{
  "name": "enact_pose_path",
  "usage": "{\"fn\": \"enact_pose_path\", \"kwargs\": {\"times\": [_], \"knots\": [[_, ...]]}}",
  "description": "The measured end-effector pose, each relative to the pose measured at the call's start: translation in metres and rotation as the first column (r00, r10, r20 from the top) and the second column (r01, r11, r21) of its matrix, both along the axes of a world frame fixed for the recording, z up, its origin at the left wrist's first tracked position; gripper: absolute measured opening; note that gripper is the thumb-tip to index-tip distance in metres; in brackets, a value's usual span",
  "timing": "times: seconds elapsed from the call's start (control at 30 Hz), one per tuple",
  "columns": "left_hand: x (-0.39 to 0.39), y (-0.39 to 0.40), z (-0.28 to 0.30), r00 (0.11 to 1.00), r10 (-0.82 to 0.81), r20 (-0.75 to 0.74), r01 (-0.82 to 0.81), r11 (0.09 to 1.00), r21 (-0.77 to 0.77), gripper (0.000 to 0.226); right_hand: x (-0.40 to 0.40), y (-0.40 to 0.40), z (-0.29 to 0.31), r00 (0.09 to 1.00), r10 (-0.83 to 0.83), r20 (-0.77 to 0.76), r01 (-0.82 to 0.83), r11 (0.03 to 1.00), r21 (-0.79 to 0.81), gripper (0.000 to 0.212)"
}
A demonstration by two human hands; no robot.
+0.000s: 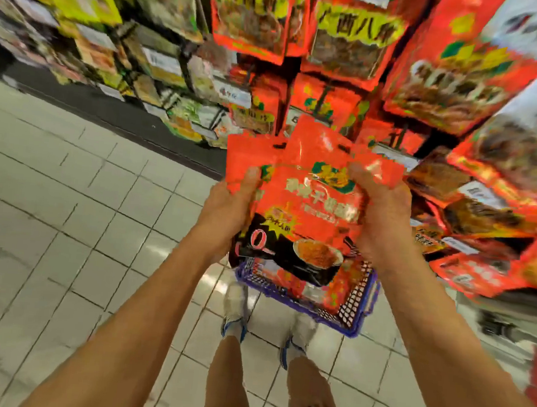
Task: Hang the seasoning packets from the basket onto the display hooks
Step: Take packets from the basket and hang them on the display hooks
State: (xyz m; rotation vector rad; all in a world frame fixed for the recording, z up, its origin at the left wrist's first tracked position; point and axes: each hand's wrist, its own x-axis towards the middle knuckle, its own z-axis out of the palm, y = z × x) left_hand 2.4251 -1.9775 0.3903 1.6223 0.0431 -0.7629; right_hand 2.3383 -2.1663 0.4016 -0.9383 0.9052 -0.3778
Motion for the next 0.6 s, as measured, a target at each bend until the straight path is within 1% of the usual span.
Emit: {"fn": "enact_pose_path", "kwargs": {"times": [0.1,0.17,0.2,0.23,0.27,0.3,0.33,0.37,0.43,0.47,0.53,0.6], "knots": [[0.014,-0.004,0.085,0.985,0.07,0.156,-0.057,0.995,-0.086,0.025,0.005,-0.011,0.093,0.995,-0.007,0.099,0.021,0.99,-0.142,0.014],[0.026,-0.005,0.14,0.954,0.124,0.274,-0.086,0.986,-0.144,0.016,0.005,-0.019,0.152,0.986,0.02,0.167,0.021,0.97,-0.242,0.013],[0.032,-0.003,0.165,0.937,0.145,0.318,-0.095,0.981,-0.169,0.015,0.005,-0.023,0.18,0.983,0.039,0.181,0.019,0.951,-0.309,0.01],[0.038,-0.003,0.19,0.924,0.156,0.35,-0.09,0.976,-0.199,0.02,0.005,-0.027,0.206,0.979,0.057,0.196,0.022,0.925,-0.379,0.008],[0.043,-0.002,0.214,0.914,0.163,0.371,-0.082,0.971,-0.223,0.031,0.005,-0.03,0.232,0.974,0.071,0.217,0.033,0.896,-0.443,0.008],[0.048,-0.002,0.238,0.904,0.176,0.389,-0.082,0.966,-0.247,0.04,0.006,-0.033,0.257,0.966,0.085,0.243,0.048,0.869,-0.492,0.009],[0.054,-0.003,0.26,0.889,0.2,0.412,-0.086,0.956,-0.279,0.045,0.008,-0.037,0.28,0.958,0.097,0.268,0.063,0.844,-0.533,0.012],[0.06,-0.004,0.281,0.873,0.228,0.431,-0.089,0.943,-0.319,0.043,0.009,-0.04,0.302,0.952,0.102,0.29,0.083,0.822,-0.564,0.013],[0.069,-0.008,0.319,0.847,0.271,0.457,-0.079,0.915,-0.395,0.023,0.011,-0.047,0.339,0.937,0.09,0.337,0.133,0.802,-0.583,0.009],[0.071,-0.011,0.334,0.834,0.282,0.474,-0.069,0.906,-0.417,0.017,0.013,-0.05,0.355,0.928,0.074,0.366,0.164,0.799,-0.578,0.007],[0.075,-0.015,0.36,0.809,0.314,0.496,-0.072,0.892,-0.445,0.014,0.018,-0.055,0.383,0.917,0.048,0.397,0.221,0.768,-0.601,0.007],[0.082,-0.017,0.381,0.794,0.343,0.502,-0.089,0.882,-0.463,0.013,0.024,-0.057,0.408,0.914,0.037,0.403,0.263,0.704,-0.66,0.01]]}}
